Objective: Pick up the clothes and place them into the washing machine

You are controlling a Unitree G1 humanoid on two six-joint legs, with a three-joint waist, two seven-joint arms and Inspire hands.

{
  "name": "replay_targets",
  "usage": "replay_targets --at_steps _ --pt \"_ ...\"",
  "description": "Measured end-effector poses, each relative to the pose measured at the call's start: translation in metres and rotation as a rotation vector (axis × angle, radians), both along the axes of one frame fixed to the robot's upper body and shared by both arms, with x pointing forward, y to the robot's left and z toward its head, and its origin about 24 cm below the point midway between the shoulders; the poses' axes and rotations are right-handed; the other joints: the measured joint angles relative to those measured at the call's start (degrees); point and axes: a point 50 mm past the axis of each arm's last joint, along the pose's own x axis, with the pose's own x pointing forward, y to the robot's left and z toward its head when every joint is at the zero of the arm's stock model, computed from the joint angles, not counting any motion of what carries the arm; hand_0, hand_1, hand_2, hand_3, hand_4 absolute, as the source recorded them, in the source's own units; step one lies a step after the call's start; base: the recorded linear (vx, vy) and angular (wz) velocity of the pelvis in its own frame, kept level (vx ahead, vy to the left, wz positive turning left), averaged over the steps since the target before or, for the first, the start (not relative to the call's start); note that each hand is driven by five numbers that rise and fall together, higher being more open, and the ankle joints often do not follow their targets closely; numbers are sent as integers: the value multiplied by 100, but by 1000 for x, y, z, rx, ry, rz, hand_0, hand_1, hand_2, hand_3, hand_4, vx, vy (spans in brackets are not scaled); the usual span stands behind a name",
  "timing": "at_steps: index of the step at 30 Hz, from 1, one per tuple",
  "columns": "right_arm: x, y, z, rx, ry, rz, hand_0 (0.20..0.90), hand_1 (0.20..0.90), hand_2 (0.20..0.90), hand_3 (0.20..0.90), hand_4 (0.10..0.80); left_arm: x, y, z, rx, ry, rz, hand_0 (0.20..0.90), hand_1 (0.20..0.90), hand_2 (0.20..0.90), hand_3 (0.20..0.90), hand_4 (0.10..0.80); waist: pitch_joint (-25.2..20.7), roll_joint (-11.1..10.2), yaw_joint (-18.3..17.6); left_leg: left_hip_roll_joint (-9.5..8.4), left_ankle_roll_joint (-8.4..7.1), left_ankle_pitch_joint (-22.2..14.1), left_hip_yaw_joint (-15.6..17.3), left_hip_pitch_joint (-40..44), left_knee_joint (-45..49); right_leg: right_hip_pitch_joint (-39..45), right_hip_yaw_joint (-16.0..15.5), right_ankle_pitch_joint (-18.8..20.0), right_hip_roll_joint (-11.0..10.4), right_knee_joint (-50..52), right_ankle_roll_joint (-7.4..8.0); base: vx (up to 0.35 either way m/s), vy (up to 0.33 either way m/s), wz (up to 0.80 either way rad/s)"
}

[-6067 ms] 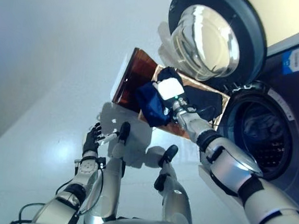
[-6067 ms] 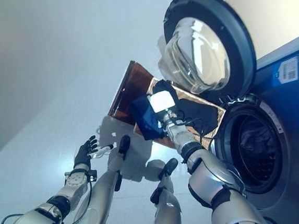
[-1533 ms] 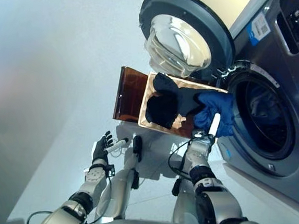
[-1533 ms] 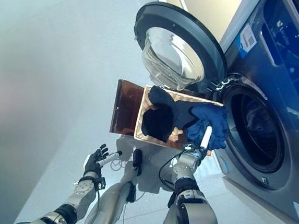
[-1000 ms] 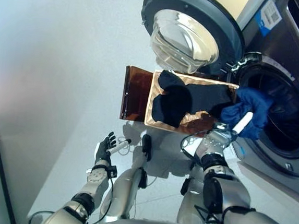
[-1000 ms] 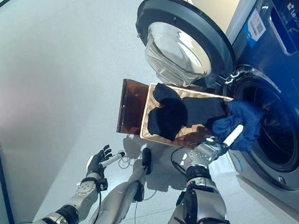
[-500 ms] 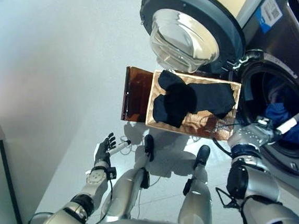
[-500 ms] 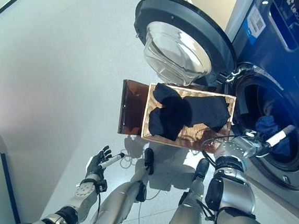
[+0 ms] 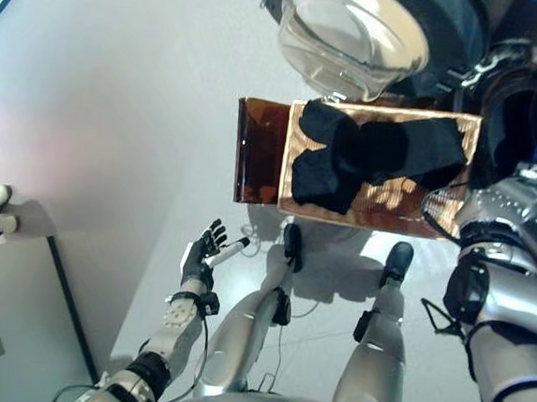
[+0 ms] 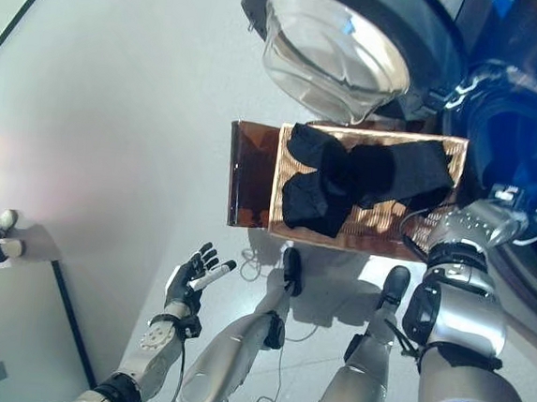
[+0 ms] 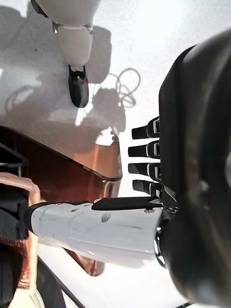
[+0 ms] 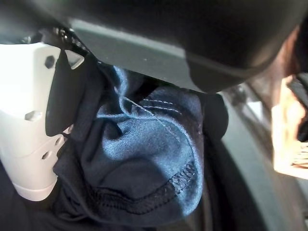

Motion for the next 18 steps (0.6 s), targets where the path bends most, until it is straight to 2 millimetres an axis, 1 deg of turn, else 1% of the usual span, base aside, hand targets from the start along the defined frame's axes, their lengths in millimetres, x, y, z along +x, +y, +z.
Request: replay_targets --at_steps 1,2,3,4,6,8,9,10,12,14,15,18 --pt "1 0 4 -12 4 0 200 200 200 200 300 1 -1 2 -6 -9 -7 900 900 900 900 800 38 -2 25 -11 0 0 3 -12 0 -54 6 0 -20 42 0 -45 -28 -15" --pt "4 1 15 -35 2 6 200 200 200 200 300 2 -2 5 -15 -30 -13 900 900 900 900 800 55 -9 43 -30 0 0 -3 -92 0 -197 17 -1 -52 124 1 -31 -33 -9" --pt "5 1 20 -43 -3 12 200 200 200 200 300 4 -3 7 -20 -40 -13 900 900 900 900 800 57 -11 49 -36 0 0 -4 -149 0 -264 20 -2 -58 145 2 -40 -36 -3" --pt "7 2 31 -58 -9 26 200 200 200 200 300 6 -3 12 -33 -63 -11 900 900 900 900 800 69 -26 64 -43 3 2 -6 -263 1 -411 27 -6 -69 189 7 -30 -26 -1" --pt "9 1 46 -84 -19 36 200 200 200 200 300 9 -5 18 -48 -92 -16 900 900 900 900 800 84 -46 112 -43 37 26 -3 -406 1 -621 35 -20 -77 314 24 -36 -20 -1" --pt "7 -3 56 -96 -34 25 200 200 200 200 300 11 -6 22 -55 -109 -21 900 900 900 900 800 96 -61 198 -48 53 39 4 -493 1 -799 58 -67 -100 457 59 -42 -13 -1" --pt "8 -2 65 -118 -43 25 200 200 200 200 300 12 -4 24 -51 -120 -24 900 900 900 900 800 100 -67 204 -66 67 49 -2 -594 0 -971 94 -180 -121 615 28 -32 9 1" --pt "9 -2 69 -125 -50 26 200 200 200 200 300 12 -3 25 -47 -124 -25 900 900 900 900 800 102 -69 214 -71 76 55 -2 -648 1 -1055 130 -193 -128 664 31 -35 7 3" --pt "7 -4 85 -135 -81 18 200 200 200 200 300 12 -1 26 -39 -130 -34 900 900 900 900 800 101 -68 262 -125 99 83 5 -824 1 -1353 189 -238 -196 851 48 0 0 0" --pt "2 -10 93 -134 -91 -4 200 200 200 200 300 12 -3 26 -38 -133 -42 900 900 900 900 800 101 -67 334 -170 115 94 7 -920 1 -1522 249 -253 -242 939 59 -1 6 2" --pt "0 -13 101 -136 -107 -15 200 200 200 200 300 12 -3 27 -40 -135 -41 900 900 900 900 800 100 -67 348 -209 135 109 3 -997 1 -1658 327 -300 -273 1057 87 -3 4 6" --pt "-3 -15 112 -131 -130 -27 200 200 200 200 300 12 -3 27 -41 -138 -39 900 900 900 900 800 100 -66 350 -259 142 114 3 -1104 1 -1839 367 -353 -331 1210 112 35 -16 9"
